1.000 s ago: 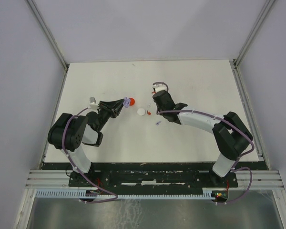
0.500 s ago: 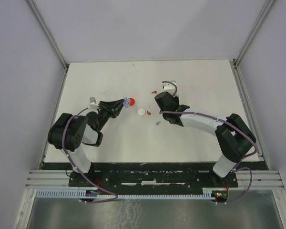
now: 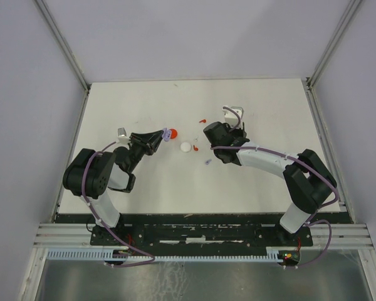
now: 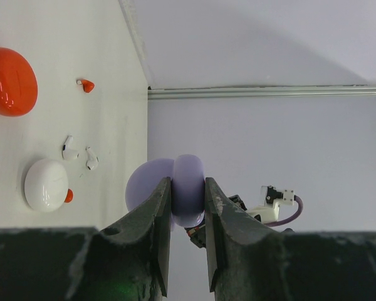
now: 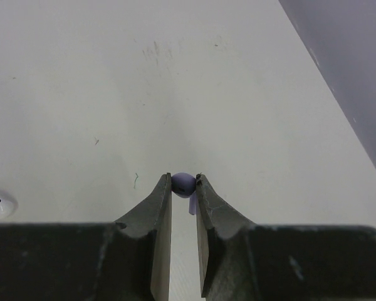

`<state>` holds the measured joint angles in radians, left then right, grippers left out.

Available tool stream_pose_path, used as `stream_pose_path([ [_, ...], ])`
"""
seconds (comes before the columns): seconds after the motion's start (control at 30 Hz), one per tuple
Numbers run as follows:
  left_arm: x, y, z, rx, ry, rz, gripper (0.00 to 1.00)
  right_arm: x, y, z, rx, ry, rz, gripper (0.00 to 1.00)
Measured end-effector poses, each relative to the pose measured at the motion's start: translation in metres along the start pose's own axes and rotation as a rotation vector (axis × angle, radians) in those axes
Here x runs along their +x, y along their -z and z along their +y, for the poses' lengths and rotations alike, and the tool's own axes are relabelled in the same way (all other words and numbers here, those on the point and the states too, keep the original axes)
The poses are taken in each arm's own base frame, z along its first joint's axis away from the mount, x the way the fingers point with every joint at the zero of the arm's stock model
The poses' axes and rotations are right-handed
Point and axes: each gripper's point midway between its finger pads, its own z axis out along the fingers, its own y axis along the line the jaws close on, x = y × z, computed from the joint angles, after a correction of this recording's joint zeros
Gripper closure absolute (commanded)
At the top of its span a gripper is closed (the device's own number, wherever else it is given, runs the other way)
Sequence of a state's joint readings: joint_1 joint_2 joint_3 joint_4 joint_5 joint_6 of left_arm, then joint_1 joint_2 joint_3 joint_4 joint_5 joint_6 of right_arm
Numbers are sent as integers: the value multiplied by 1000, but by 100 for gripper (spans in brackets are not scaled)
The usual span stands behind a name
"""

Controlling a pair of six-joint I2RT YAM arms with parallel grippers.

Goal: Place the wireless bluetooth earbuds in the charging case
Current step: Place the earbud in the charging case.

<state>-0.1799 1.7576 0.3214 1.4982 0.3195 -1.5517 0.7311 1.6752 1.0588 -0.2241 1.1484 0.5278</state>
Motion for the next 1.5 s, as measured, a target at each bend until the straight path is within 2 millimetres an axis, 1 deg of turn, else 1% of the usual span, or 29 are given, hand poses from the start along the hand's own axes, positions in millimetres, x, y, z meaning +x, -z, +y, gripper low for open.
stream_pose_path([
  [0.3,0,0,0,0,0,0,95,0,0,-5,25,0,-4,99],
  [1.5,0,0,0,0,0,0,96,-1,0,-6,32,2,-7,99],
])
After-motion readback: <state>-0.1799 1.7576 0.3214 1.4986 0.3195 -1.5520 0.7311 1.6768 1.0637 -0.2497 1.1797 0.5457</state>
